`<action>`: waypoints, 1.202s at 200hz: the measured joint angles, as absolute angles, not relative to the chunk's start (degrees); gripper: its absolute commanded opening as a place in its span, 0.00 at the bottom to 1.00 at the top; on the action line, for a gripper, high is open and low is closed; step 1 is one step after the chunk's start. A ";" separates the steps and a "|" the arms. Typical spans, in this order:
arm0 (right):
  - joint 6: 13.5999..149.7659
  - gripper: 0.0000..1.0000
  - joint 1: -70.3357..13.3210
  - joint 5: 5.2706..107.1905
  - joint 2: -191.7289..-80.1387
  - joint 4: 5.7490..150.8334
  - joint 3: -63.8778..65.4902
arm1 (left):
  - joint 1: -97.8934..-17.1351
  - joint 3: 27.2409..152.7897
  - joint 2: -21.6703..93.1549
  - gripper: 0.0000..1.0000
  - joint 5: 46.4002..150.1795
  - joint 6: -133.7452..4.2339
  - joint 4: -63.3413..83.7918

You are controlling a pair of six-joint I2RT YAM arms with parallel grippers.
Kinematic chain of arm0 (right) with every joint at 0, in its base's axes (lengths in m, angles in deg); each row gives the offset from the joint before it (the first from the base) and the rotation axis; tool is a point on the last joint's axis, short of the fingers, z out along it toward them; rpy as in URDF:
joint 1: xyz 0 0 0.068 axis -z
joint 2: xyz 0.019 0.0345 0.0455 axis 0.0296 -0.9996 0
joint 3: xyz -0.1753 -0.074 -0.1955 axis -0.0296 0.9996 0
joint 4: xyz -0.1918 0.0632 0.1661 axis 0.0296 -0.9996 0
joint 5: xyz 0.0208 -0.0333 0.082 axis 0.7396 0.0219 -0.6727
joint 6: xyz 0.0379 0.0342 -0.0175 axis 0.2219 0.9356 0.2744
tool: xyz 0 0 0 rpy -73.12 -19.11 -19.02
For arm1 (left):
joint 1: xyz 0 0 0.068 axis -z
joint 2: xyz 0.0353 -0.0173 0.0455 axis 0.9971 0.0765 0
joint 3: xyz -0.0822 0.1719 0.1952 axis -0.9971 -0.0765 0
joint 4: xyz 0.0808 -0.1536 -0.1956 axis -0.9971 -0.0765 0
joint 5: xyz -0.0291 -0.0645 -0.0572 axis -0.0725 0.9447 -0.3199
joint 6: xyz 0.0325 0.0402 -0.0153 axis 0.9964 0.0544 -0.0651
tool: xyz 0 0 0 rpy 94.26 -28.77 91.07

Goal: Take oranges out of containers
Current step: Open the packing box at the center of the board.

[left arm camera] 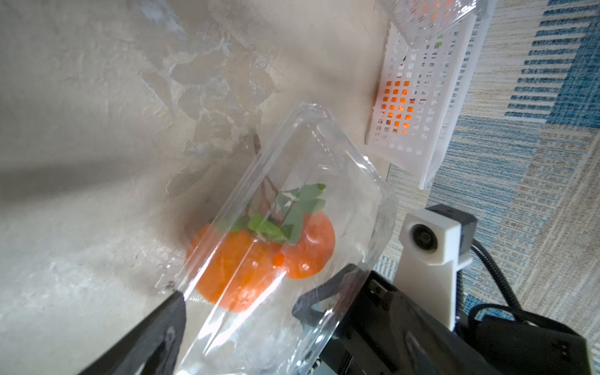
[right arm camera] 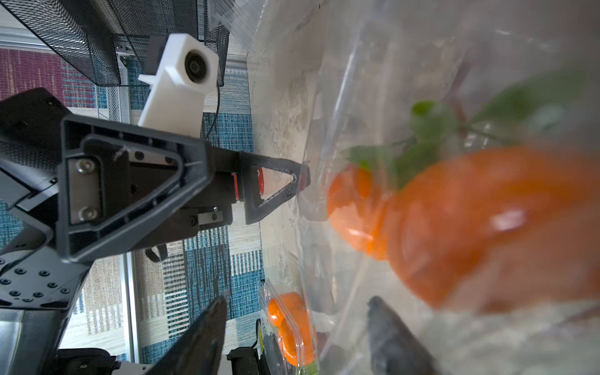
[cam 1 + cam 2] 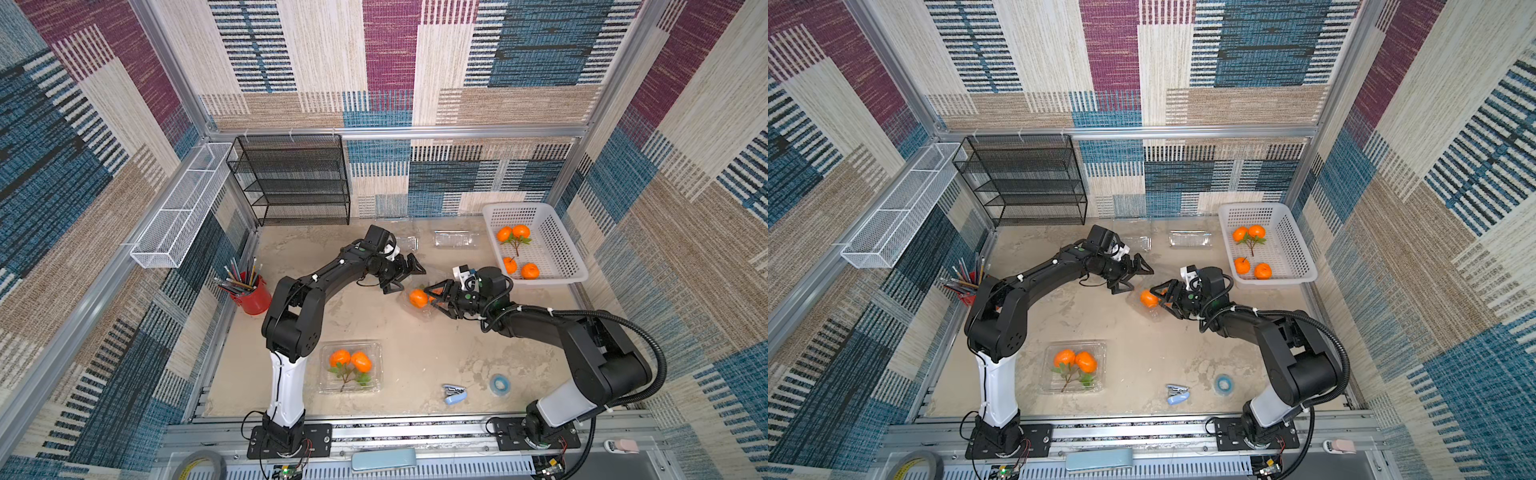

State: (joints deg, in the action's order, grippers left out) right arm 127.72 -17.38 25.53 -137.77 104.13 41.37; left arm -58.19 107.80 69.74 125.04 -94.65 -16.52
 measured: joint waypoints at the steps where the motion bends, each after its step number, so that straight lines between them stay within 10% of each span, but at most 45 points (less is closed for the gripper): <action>1: 127.87 0.62 -17.38 25.55 -137.72 104.26 41.46 | -58.22 107.80 69.74 0.99 125.09 -94.74 -16.50; 101: 145.86 0.32 -17.53 29.66 -140.58 112.65 43.08 | -65.36 102.69 65.91 0.99 129.24 -101.42 -14.67; 240: 158.43 0.26 -16.72 31.56 -144.98 114.07 38.29 | -67.53 75.06 54.96 0.88 130.16 -113.42 9.95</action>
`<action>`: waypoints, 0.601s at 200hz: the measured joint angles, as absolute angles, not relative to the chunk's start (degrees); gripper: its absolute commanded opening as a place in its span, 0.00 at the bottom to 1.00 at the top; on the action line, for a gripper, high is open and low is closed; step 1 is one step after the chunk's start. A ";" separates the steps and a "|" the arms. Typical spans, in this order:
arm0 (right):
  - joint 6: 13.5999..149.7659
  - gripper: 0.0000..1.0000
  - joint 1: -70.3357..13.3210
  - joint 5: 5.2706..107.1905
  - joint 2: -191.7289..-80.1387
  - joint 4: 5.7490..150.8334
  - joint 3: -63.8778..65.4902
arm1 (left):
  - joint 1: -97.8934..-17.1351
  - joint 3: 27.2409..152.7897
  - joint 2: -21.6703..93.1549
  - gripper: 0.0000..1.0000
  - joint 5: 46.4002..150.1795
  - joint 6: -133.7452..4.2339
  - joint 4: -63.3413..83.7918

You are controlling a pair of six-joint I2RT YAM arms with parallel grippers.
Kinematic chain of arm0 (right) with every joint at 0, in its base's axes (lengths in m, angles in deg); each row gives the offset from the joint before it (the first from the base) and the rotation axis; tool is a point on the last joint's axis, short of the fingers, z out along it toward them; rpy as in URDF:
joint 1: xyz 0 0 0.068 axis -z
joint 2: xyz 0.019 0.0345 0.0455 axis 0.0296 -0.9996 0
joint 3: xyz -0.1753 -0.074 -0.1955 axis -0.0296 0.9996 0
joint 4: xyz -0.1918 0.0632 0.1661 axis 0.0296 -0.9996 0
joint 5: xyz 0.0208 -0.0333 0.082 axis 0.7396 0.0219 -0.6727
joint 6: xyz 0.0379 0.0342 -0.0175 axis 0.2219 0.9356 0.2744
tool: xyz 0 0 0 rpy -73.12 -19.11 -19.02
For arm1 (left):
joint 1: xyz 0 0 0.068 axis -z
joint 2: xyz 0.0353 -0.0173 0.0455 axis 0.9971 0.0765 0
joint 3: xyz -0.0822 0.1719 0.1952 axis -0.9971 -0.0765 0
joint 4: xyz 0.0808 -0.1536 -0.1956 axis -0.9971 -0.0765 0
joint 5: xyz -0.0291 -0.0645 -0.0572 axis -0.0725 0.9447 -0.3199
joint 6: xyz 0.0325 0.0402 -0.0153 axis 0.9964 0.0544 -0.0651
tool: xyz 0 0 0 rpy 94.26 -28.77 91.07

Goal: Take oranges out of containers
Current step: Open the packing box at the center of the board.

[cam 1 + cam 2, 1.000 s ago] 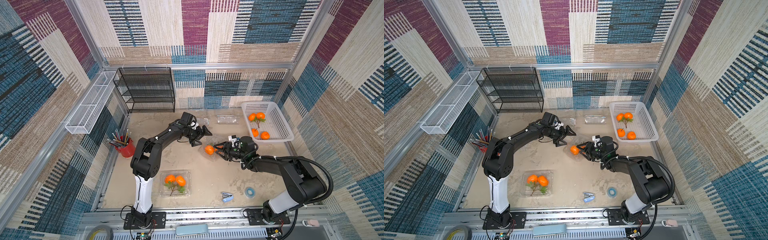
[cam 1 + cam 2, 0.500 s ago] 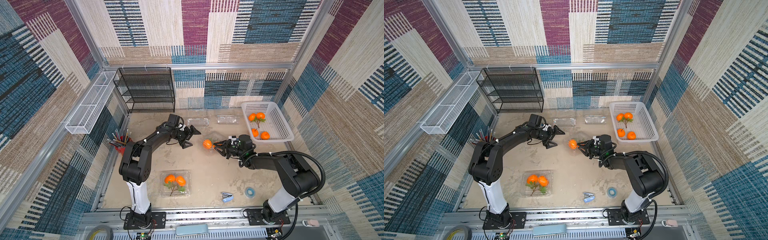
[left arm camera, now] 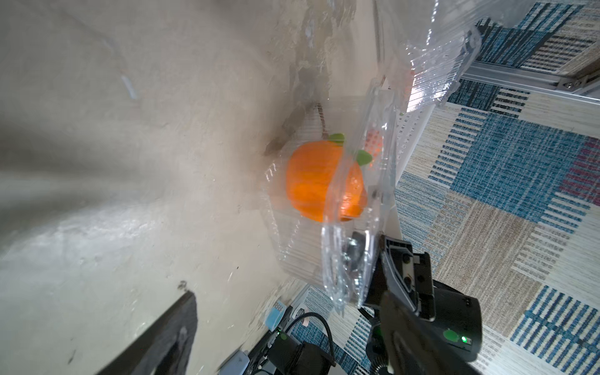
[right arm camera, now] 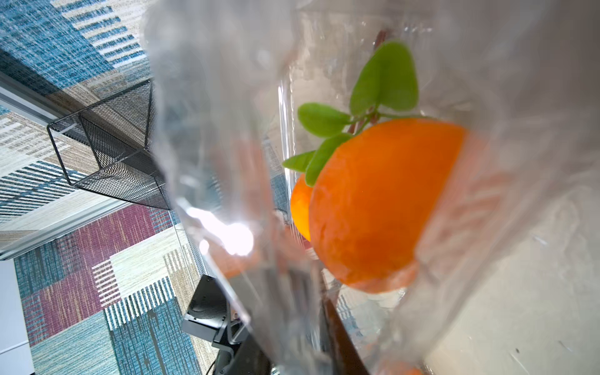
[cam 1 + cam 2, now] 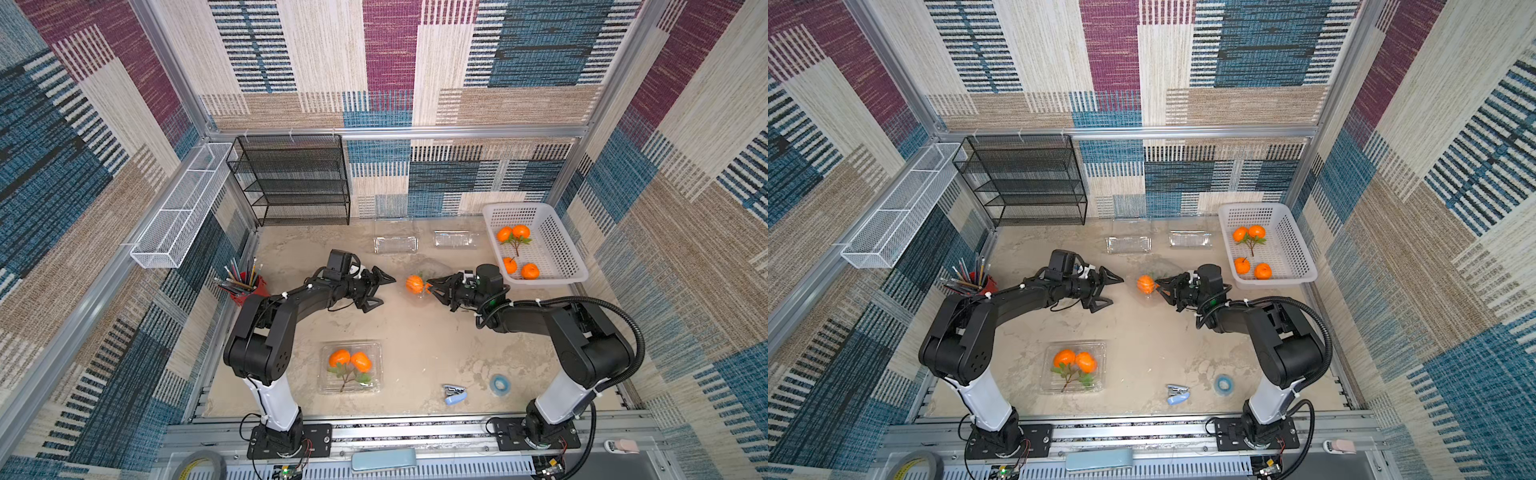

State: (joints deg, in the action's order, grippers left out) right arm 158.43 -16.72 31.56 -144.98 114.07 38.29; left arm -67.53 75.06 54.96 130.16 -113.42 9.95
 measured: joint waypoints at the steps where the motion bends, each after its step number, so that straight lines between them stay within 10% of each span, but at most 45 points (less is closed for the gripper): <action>1: 158.56 0.26 -16.72 31.65 -144.98 114.07 38.29 | -67.50 74.89 54.96 0.88 130.16 -113.53 10.23; 120: 164.20 0.21 -16.94 33.33 -146.16 113.87 35.30 | -66.61 69.44 57.02 0.84 129.89 -120.94 24.28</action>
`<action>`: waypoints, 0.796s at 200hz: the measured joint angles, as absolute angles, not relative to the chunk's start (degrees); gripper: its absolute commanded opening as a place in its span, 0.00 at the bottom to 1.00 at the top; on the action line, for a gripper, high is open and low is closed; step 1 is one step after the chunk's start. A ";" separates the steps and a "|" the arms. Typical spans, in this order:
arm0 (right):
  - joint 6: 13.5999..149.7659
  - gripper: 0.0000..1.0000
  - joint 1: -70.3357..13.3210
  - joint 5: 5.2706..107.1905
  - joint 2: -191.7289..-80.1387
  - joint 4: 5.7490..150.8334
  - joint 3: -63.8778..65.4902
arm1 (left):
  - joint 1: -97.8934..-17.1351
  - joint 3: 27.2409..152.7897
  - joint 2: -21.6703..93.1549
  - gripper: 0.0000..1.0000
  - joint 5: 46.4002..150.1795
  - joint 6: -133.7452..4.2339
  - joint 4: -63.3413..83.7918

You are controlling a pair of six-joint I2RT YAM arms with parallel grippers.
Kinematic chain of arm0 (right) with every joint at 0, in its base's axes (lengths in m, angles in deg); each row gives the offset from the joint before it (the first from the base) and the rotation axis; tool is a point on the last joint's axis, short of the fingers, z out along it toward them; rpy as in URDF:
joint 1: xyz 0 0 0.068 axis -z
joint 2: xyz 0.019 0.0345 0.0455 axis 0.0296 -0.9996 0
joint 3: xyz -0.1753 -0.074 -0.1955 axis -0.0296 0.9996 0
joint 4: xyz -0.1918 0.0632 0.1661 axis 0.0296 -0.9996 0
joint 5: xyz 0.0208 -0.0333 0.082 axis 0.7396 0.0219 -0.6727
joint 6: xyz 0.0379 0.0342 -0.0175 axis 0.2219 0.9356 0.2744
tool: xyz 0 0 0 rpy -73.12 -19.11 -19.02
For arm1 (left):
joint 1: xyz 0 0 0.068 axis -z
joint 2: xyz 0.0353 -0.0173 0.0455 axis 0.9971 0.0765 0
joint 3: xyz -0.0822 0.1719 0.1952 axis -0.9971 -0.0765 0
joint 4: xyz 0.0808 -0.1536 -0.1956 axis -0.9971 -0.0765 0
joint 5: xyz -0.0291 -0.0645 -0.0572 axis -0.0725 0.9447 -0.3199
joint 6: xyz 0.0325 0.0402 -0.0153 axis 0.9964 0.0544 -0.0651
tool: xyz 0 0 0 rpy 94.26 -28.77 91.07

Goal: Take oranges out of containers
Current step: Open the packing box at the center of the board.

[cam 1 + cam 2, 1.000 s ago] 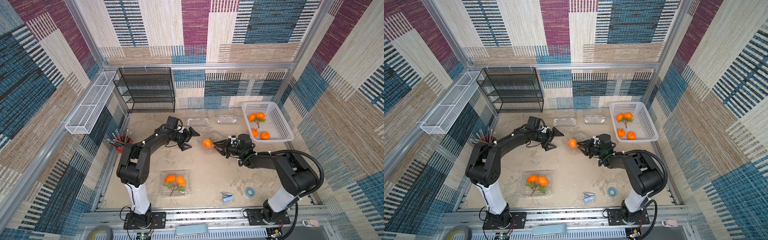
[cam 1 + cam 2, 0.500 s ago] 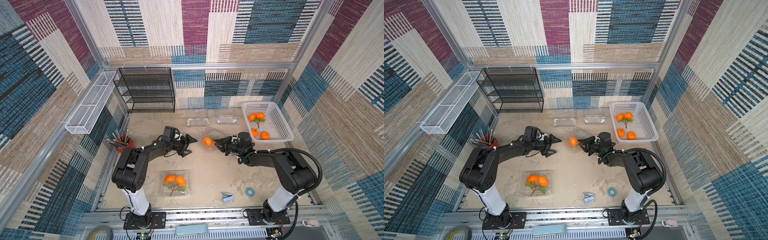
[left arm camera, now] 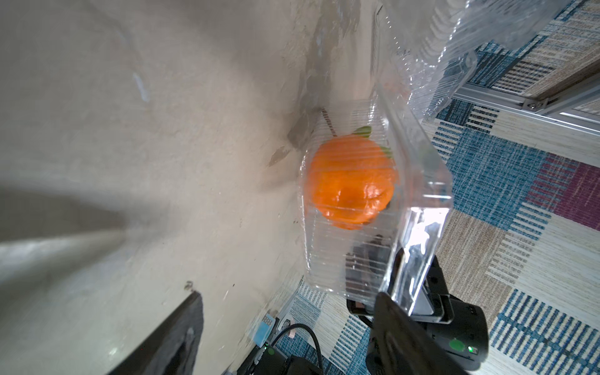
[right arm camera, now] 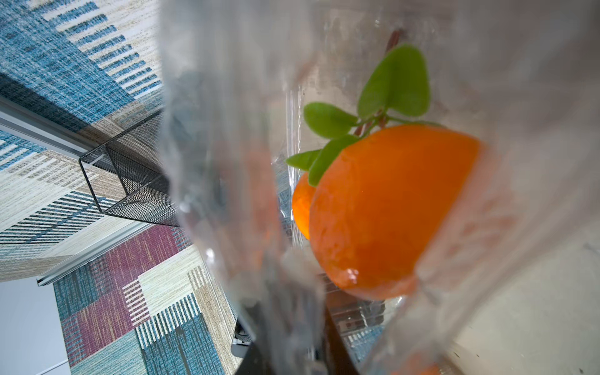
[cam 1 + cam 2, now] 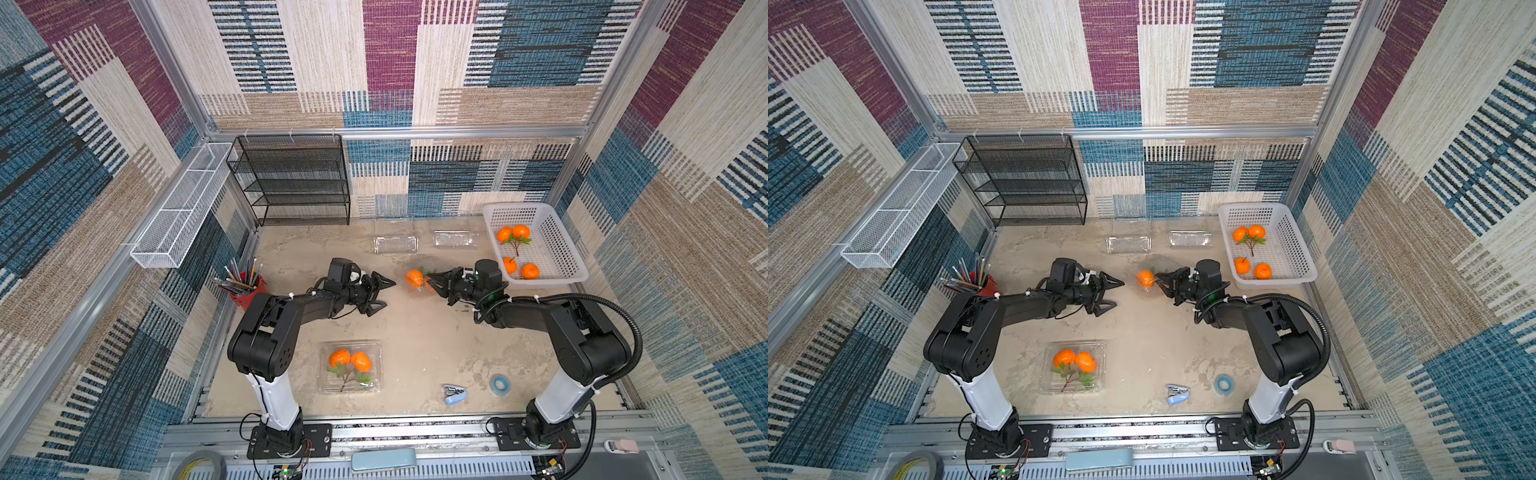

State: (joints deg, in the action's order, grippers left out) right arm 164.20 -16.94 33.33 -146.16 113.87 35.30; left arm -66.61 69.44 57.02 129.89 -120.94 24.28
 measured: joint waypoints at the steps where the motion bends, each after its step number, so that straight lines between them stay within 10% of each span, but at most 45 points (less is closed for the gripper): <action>1: 164.22 0.21 -16.94 33.33 -146.16 113.87 35.30 | -66.59 69.44 57.06 0.84 129.89 -120.94 24.33; 159: 164.28 0.21 -19.28 34.38 -146.60 112.13 34.38 | -64.62 70.78 60.23 0.84 129.89 -123.85 29.05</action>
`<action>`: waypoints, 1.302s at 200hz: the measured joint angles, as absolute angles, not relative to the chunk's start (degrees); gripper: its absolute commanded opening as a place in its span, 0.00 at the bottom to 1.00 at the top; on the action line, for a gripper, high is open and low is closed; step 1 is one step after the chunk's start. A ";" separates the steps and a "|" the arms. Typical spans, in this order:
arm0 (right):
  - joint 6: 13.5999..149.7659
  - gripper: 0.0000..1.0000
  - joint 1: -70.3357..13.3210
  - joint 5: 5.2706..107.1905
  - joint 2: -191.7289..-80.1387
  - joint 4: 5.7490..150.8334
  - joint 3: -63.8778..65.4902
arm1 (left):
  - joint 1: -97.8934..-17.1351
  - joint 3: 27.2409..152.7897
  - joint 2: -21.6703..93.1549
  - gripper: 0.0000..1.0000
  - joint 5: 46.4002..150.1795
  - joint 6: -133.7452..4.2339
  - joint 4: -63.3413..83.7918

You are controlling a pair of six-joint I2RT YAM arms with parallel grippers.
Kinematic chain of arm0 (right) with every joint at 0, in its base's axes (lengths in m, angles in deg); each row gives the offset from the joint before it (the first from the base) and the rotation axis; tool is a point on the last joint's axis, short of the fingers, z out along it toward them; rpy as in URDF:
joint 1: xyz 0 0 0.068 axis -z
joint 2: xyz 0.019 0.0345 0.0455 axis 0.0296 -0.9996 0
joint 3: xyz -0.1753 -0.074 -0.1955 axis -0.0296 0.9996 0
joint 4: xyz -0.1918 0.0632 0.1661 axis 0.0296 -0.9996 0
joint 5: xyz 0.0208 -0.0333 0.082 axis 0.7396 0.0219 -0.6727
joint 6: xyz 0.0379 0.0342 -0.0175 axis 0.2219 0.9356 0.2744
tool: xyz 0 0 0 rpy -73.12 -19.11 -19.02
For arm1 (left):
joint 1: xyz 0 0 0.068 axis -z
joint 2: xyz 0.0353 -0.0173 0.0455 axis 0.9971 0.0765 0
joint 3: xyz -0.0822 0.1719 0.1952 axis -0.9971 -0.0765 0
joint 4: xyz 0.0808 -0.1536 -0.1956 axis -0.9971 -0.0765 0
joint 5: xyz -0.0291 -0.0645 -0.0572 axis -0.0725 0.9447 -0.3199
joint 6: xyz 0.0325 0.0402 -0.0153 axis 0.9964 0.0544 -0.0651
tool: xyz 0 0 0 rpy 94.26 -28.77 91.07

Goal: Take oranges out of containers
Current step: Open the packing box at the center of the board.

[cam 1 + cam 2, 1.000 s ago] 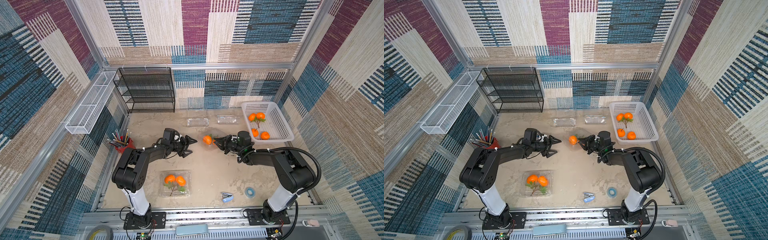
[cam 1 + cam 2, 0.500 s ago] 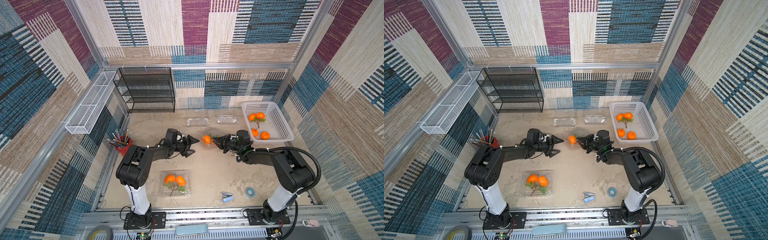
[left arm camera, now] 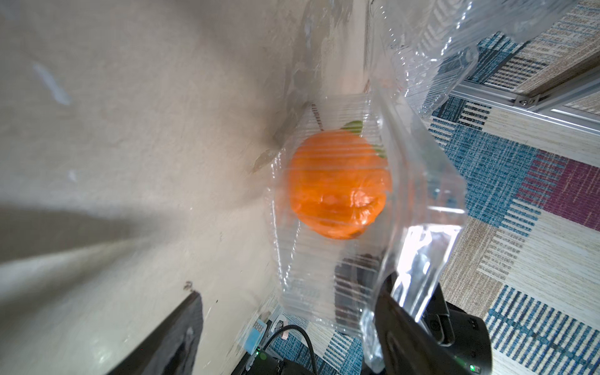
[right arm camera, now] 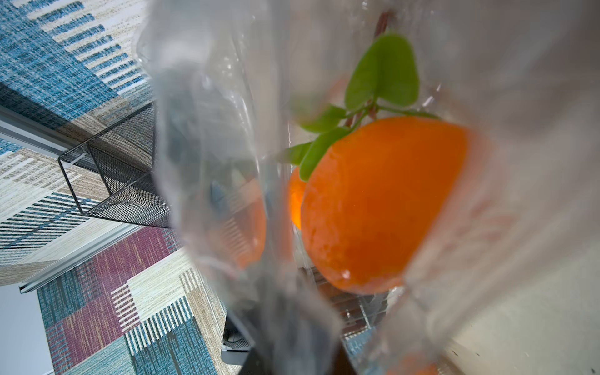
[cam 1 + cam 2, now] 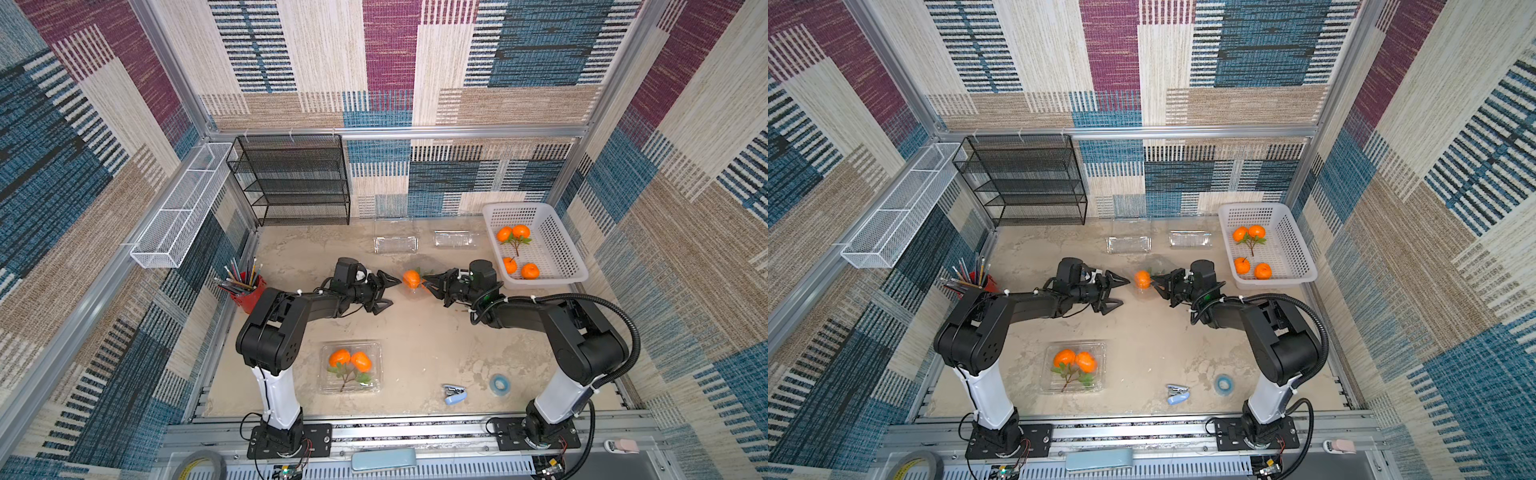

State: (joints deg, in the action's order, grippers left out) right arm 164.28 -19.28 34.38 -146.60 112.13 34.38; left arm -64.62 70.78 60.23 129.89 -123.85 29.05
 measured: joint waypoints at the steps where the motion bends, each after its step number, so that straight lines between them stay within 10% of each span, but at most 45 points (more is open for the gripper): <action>1: 164.28 0.21 -19.30 34.38 -146.62 112.13 34.36 | -64.60 70.80 60.25 0.84 129.89 -123.87 29.05; 260: 175.74 0.29 -24.17 40.31 -146.90 119.40 33.35 | -63.99 71.87 59.53 0.84 128.34 -120.05 17.16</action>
State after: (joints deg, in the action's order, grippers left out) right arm 175.74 -24.17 40.31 -146.90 119.40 33.35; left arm -63.99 71.87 59.53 128.34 -120.05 17.16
